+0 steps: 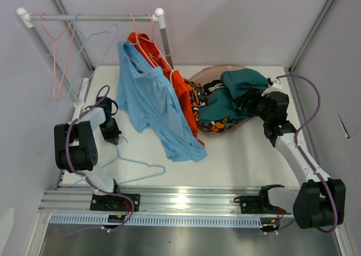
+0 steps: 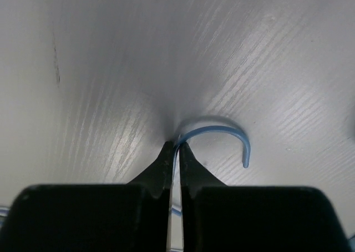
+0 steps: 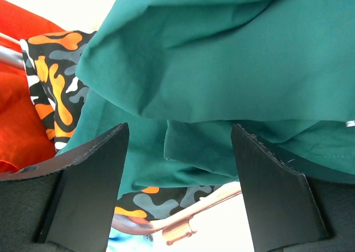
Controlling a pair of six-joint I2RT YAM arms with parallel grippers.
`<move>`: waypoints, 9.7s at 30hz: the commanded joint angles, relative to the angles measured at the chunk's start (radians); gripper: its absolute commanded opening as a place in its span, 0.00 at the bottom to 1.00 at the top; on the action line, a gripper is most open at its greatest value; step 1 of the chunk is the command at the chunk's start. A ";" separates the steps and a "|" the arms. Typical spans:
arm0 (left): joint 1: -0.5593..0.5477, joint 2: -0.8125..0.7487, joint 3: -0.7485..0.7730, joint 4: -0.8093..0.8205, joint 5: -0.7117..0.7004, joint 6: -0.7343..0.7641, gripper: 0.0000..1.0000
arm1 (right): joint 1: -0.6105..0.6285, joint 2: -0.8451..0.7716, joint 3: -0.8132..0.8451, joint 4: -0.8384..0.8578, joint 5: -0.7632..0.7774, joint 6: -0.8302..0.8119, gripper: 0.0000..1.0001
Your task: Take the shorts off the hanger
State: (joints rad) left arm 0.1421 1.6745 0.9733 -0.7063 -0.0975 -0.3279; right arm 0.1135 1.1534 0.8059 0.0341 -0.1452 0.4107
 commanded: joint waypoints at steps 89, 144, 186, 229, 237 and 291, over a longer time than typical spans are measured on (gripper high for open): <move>-0.352 0.320 1.621 0.498 -0.956 0.550 0.00 | 0.186 -0.178 0.064 -0.097 0.003 -0.078 0.80; -0.253 -0.529 0.441 0.381 0.258 0.001 0.95 | 0.623 -0.175 0.308 -0.307 0.440 -0.125 0.81; 0.091 -0.228 0.599 0.498 -0.281 -0.168 0.87 | 0.701 -0.077 0.259 -0.240 0.472 -0.121 0.80; -0.254 -0.231 0.423 0.787 0.567 -0.375 0.78 | 0.914 0.006 0.452 -0.273 0.593 -0.177 0.79; -0.254 -0.139 0.481 0.800 0.559 -0.388 0.29 | 0.922 0.043 0.450 -0.231 0.584 -0.181 0.78; -0.168 -0.268 0.584 0.561 0.650 -0.367 0.00 | 1.032 0.721 0.701 0.285 0.726 -0.299 0.00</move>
State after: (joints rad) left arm -0.0360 1.4567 1.5375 -0.2413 0.5262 -0.7074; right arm 1.1248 1.9018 1.5391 0.2157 0.5159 0.1112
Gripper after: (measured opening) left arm 0.091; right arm 0.046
